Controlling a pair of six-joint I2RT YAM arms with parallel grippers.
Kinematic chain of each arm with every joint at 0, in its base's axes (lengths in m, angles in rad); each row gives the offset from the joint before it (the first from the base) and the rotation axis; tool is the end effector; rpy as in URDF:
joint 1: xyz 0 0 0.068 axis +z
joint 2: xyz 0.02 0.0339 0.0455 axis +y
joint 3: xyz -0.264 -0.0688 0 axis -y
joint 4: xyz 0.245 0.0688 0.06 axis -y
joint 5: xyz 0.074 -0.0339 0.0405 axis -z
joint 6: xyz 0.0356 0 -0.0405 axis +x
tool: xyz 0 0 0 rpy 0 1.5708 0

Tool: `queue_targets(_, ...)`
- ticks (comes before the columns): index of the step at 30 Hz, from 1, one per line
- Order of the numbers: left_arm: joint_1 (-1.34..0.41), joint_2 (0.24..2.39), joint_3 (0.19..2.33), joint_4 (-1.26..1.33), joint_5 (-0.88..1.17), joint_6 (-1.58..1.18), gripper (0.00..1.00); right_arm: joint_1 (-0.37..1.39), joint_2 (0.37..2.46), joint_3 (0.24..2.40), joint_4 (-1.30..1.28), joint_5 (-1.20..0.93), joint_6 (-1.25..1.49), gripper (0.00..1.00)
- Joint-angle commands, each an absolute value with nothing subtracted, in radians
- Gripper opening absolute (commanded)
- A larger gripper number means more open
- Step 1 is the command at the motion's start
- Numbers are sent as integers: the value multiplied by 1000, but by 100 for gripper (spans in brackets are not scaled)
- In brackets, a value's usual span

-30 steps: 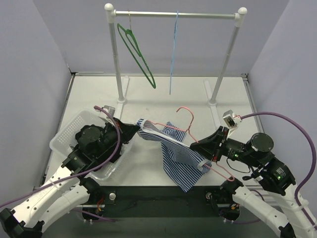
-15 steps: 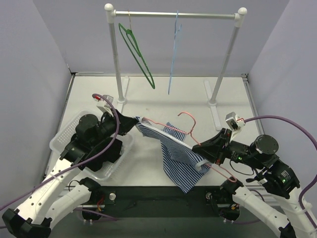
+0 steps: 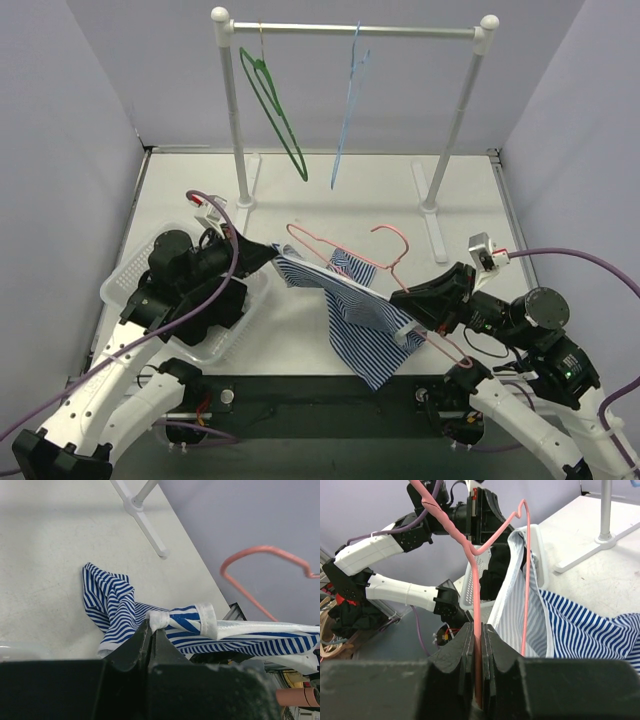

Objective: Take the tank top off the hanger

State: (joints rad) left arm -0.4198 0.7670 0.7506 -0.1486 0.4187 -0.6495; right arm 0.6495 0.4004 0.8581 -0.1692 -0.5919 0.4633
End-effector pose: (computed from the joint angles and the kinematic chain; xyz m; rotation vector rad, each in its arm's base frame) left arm 0.1593 -0.0870 0.3352 0.1178 1.8601 -1.1273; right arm 0.0433 0.0578 0.4079 -0.6742 1.2921 1.3041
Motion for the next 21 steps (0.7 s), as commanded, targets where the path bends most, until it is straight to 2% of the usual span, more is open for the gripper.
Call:
queue_targets(1,-376,775,733,-163,322,-607,0,660,357,862,49,-586,495,0)
queue_targets(6,-374,744,696,-98,389,-637,0,658,336,764,303,-509,506,0)
queue_targets(13,-377,646,571,63,636,-729,0,660,389,603,740,-398,485,0)
queue_targets(21,-380,618,474,127,776,-730,0,660,607,713,992,-241,350,0)
